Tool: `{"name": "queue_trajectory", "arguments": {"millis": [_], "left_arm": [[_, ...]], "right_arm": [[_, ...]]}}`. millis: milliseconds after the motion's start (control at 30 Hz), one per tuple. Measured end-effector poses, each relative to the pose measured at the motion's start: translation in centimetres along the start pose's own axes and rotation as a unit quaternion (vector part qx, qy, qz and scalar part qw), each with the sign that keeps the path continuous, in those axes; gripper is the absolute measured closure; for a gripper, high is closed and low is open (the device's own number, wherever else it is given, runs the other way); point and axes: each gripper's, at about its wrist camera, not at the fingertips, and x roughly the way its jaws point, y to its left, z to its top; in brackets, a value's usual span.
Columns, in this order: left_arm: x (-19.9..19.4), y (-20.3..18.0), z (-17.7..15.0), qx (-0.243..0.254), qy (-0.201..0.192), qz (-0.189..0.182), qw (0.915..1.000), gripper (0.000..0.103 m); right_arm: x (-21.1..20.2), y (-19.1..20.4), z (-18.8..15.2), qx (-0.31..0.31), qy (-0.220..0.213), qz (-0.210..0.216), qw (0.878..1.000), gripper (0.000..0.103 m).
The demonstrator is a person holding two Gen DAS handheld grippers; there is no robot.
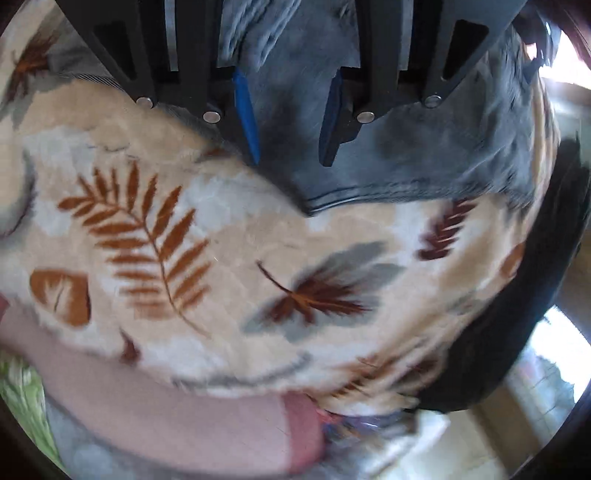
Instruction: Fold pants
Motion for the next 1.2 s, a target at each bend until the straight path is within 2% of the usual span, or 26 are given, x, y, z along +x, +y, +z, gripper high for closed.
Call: {"name": "queue_trajectory", "arguments": {"millis": [33, 100, 200, 267, 367, 433, 467, 500, 600, 700, 767, 867, 933, 1000, 1200], "left_arm": [[-0.9, 0.6, 0.1, -0.02, -0.012, -0.01, 0.9997, 0.008], [-2.6, 1.9, 0.1, -0.065, -0.035, -0.035, 0.9967, 0.007], [-3.9, 4.1, -0.1, -0.127, -0.033, -0.067, 0.9891, 0.007], [-4.7, 5.9, -0.3, -0.177, -0.035, -0.09, 0.9795, 0.007], [-5.4, 7.7, -0.5, -0.228, -0.027, -0.109, 0.9672, 0.007], [-4.8, 7.9, -0.5, -0.237, -0.008, -0.119, 0.9642, 0.007], [-4.3, 8.0, -0.6, -0.241, 0.005, -0.135, 0.9611, 0.007], [-3.8, 8.2, -0.7, -0.253, 0.017, -0.153, 0.9553, 0.007], [-2.3, 9.9, -1.1, -0.306, 0.045, -0.207, 0.928, 0.007], [-1.5, 11.1, -1.3, -0.34, 0.046, -0.203, 0.9172, 0.007], [-1.2, 11.5, -1.3, -0.348, 0.04, -0.193, 0.9168, 0.007], [-0.7, 12.0, -1.2, -0.343, 0.041, -0.171, 0.9226, 0.007], [0.1, 11.9, -0.9, -0.337, 0.051, -0.184, 0.922, 0.008], [0.5, 11.6, -0.3, -0.323, 0.045, -0.195, 0.925, 0.008], [1.5, 11.5, 0.7, -0.302, 0.037, -0.184, 0.9349, 0.008]], "right_arm": [[-1.5, 0.2, -0.6, -0.003, -0.013, 0.016, 1.0, 0.037], [-4.3, 0.4, -2.5, 0.007, -0.039, 0.046, 0.998, 0.03], [-5.6, 1.0, -5.1, 0.028, -0.03, 0.097, 0.994, 0.029], [-5.1, 2.2, -7.0, 0.028, -0.007, 0.14, 0.99, 0.029], [-3.3, 4.4, -9.5, 0.039, 0.036, 0.208, 0.977, 0.029], [0.4, 5.7, -10.9, 0.036, 0.1, 0.173, 0.979, 0.029], [1.7, 5.6, -11.3, 0.046, 0.116, 0.166, 0.978, 0.028], [1.6, 5.7, -11.3, 0.051, 0.1, 0.164, 0.98, 0.028], [-0.3, 6.0, -11.1, 0.054, 0.088, 0.186, 0.977, 0.028], [-1.6, 5.7, -12.0, 0.043, 0.058, 0.175, 0.982, 0.028], [-2.0, 5.2, -12.9, 0.05, 0.045, 0.174, 0.982, 0.028], [-2.8, 3.9, -14.3, 0.06, 0.009, 0.189, 0.98, 0.028], [-3.1, 3.7, -14.7, 0.06, -0.007, 0.196, 0.979, 0.028], [-3.3, 3.2, -14.9, 0.061, -0.021, 0.202, 0.977, 0.028], [-4.1, 1.5, -15.1, 0.066, -0.039, 0.223, 0.972, 0.028]]}}
